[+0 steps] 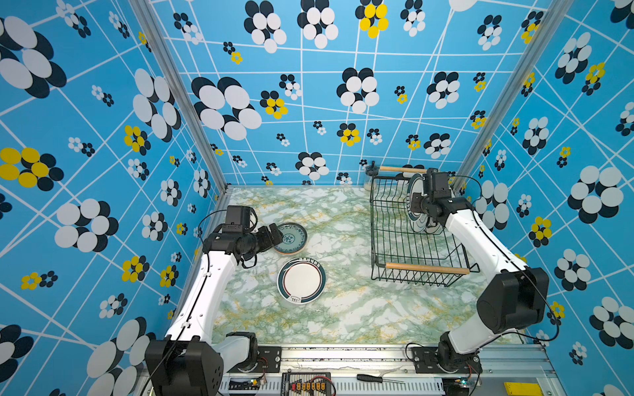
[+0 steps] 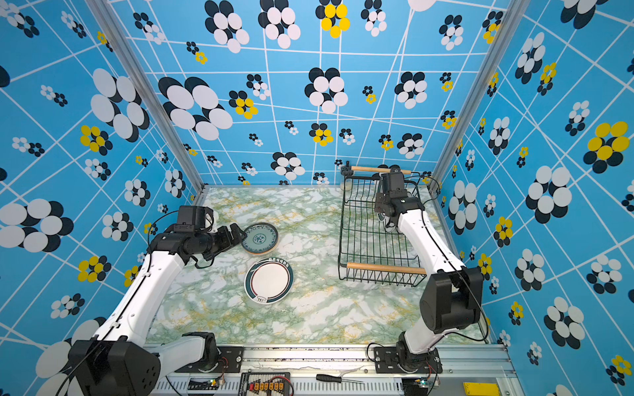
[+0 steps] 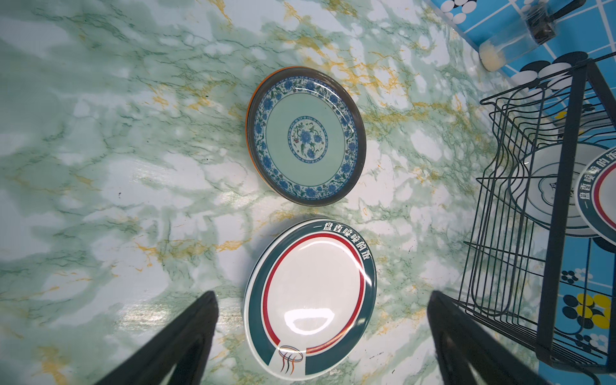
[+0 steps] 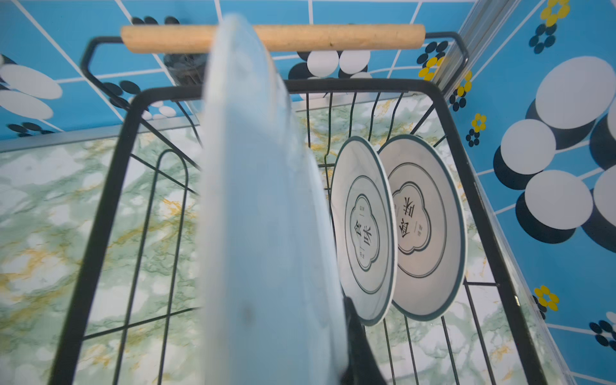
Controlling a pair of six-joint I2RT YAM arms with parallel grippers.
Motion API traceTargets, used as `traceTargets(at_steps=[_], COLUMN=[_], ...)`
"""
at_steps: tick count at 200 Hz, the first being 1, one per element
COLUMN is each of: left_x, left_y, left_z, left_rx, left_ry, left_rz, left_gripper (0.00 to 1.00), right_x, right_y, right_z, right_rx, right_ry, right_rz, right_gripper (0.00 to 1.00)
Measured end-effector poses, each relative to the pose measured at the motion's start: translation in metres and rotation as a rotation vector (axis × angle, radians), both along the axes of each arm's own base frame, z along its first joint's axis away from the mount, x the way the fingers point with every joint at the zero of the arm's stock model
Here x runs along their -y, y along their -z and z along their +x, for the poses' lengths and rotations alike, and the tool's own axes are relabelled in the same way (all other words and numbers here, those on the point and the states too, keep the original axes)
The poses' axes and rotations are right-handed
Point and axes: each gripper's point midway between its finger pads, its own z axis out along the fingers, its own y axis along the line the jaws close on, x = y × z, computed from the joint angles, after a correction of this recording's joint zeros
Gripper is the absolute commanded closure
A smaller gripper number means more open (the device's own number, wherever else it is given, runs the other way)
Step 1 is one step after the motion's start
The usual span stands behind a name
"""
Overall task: Unload the plates from the dish rack
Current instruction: Pick up the plate from the dish rack.
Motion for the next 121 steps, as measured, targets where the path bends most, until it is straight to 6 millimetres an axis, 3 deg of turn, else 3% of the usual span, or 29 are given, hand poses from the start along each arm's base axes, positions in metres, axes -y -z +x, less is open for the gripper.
traceTargets(at_steps=[29,61,98,121], left_x=[0.006,0.02,0.051,0.073], left_y=[-0.004,-0.012,-0.026,-0.034], left_z=[0.001,0.002,0.001,-0.002], left_rx=[0.013,0.039,0.078,0.099], left_ry=[0.02,0.067,0.156,0.221], left_rz=[-0.028,-0.081,-0.13,-0.148], left_gripper=[0.01,0.01,0.01,0.01], right_x=[-0.01,-0.035,-0.07,-0.095], right_y=[-0.029,-0.053,-0.058,-0.051], right_z=[-0.015,-0.036,-0.054,-0.062], right_rx=[0.087,0.167,0.185,0.146], right_ry=[-0.037,-0.122,-0.231,-0.296], right_rz=[0.087,0.271,0.534,0.712], right_gripper=[0.97,0.96,0.96,0.95])
